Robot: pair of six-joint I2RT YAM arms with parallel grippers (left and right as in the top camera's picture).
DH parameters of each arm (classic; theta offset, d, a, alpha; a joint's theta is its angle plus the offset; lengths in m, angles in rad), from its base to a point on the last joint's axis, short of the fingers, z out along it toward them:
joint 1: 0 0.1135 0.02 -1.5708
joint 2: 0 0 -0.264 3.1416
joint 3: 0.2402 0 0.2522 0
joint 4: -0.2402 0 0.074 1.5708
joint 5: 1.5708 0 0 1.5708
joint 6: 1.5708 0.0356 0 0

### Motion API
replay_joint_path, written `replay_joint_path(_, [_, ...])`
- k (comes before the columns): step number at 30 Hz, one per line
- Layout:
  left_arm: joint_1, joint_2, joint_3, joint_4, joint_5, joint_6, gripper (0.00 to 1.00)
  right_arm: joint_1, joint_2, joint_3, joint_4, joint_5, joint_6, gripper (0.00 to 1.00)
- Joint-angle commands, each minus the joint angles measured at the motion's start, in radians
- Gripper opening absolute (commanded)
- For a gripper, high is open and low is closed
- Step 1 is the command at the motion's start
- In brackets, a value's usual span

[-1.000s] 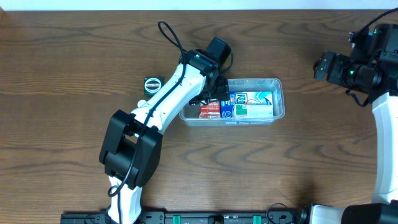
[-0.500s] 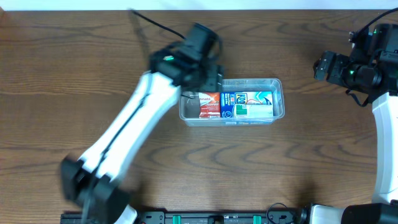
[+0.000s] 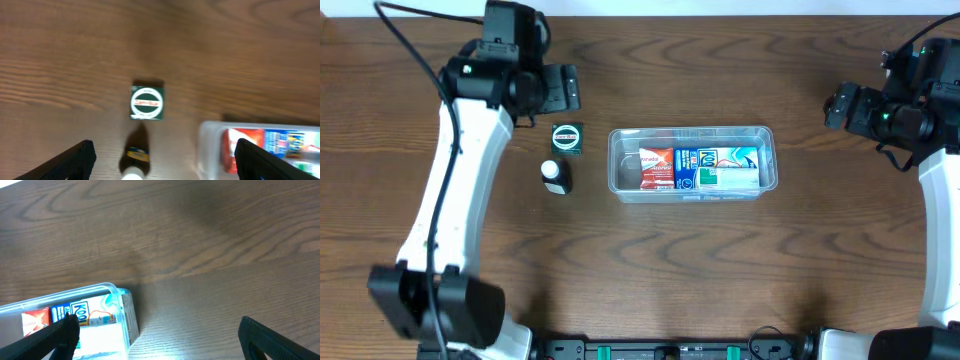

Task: Pack container
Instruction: 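Raise the left gripper and move it left to the green Zam-Buk box, then grasp the green Zam-Buk box with the left gripper and lift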

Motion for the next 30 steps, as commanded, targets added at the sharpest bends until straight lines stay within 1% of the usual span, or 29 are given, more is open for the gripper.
replay_joint_path(1, [0.010,0.054,0.000,0.012,0.020,0.085,0.90,-0.007,0.005,0.002,-0.001,0.000,0.010,0.99])
replay_joint_path(4, [0.021,0.110,0.000,0.032,0.020,0.116,0.90,-0.007,0.005,0.002,-0.001,0.000,0.010,0.99])
replay_joint_path(9, [0.028,0.206,0.003,0.030,0.020,0.167,0.93,-0.007,0.005,0.002,-0.001,0.000,0.010,0.99])
replay_joint_path(20, [0.043,0.365,0.003,0.040,0.019,0.176,0.94,-0.007,0.005,0.002,-0.001,0.000,0.010,0.99])
replay_joint_path(27, [0.044,0.422,0.003,0.064,0.016,0.176,0.94,-0.007,0.005,0.002,-0.001,0.000,0.010,0.99])
replay_joint_path(30, [0.044,0.451,0.003,0.063,0.016,0.198,0.93,-0.007,0.005,0.002,-0.001,0.000,0.010,0.99])
